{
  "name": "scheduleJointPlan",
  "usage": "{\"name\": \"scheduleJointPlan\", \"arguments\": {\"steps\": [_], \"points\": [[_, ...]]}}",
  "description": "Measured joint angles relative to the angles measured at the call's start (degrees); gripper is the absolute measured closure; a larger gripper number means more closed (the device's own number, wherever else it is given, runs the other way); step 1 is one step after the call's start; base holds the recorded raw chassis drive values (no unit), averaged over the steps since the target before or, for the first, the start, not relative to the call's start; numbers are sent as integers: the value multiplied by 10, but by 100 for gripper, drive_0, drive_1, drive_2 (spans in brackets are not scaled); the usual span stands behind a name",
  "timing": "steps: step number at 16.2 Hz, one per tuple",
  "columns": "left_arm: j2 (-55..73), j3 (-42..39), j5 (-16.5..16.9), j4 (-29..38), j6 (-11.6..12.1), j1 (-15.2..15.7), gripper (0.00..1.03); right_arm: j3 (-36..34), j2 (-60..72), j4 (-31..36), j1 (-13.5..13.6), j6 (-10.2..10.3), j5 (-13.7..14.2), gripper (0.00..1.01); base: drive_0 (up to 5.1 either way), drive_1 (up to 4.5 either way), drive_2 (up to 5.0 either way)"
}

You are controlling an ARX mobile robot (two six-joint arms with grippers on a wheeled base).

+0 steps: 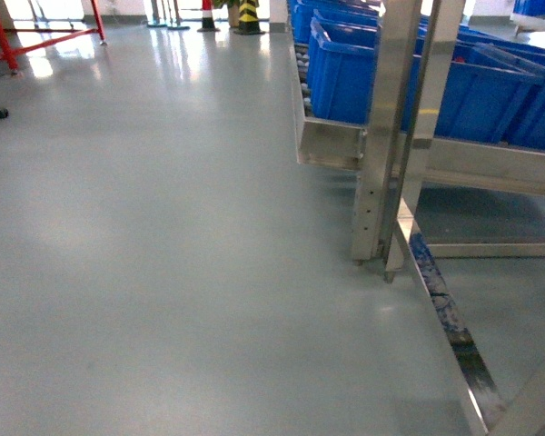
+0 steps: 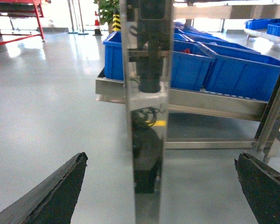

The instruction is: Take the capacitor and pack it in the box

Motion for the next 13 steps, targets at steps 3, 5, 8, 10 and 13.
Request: {"name": "scheduleJointPlan", "arguments": {"steps": [3, 5, 8, 10, 13], "points": [[0, 0, 0, 0, 0, 0, 59, 0, 0, -1, 0, 0, 0, 3, -498, 243, 243], [0, 0, 0, 0, 0, 0, 59, 0, 0, -1, 0, 0, 0, 3, -498, 243, 243], [0, 0, 0, 0, 0, 0, 59, 0, 0, -2, 0, 0, 0, 3, -498, 243, 243], [0, 0, 0, 0, 0, 0, 59, 0, 0, -2, 0, 0, 0, 3, -498, 243, 243], [0, 0, 0, 0, 0, 0, 59, 0, 0, -2, 0, 0, 0, 3, -498, 243, 243]]}}
